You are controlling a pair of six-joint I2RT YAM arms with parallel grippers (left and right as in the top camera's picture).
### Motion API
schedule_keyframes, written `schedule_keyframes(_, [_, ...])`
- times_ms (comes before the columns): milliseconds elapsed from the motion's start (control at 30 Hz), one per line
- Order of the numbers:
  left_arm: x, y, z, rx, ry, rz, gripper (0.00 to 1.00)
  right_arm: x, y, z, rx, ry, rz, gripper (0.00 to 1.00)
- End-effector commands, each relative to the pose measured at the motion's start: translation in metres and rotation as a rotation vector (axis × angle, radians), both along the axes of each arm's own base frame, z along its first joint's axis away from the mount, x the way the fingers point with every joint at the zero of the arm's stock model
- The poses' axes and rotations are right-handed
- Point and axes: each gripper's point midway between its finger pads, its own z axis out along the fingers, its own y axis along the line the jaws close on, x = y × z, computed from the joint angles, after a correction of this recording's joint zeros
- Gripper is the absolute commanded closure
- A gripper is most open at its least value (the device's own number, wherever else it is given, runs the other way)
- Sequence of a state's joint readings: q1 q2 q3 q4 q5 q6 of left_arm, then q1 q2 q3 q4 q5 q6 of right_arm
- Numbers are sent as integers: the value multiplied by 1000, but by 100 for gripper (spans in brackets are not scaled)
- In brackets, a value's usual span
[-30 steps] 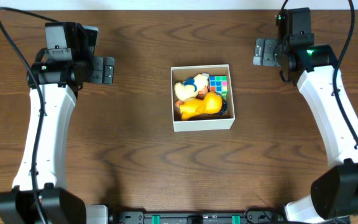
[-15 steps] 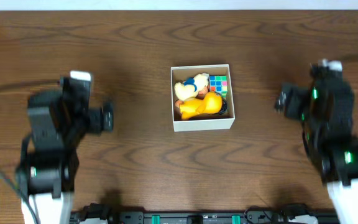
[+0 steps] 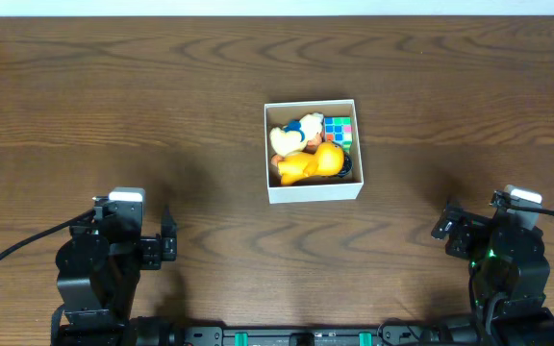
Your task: Pack container
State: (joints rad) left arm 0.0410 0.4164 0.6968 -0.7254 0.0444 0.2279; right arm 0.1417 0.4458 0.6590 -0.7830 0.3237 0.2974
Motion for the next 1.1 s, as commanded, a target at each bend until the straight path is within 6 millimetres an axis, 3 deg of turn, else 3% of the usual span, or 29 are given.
schedule_keyframes(0, [0, 3, 1, 1, -5, 22, 2, -1, -3, -3, 0, 6, -25, 1])
schedule_keyframes(667, [0, 3, 1, 0, -3, 23, 2, -24, -8, -28, -21, 134, -33, 1])
schedule_keyframes(900, [0, 3, 1, 1, -3, 22, 2, -45, 7, 4, -14, -85, 114, 1])
schedule_keyframes(1067, [0, 3, 1, 0, -3, 23, 2, -41, 0, -5, -21, -209, 71, 1])
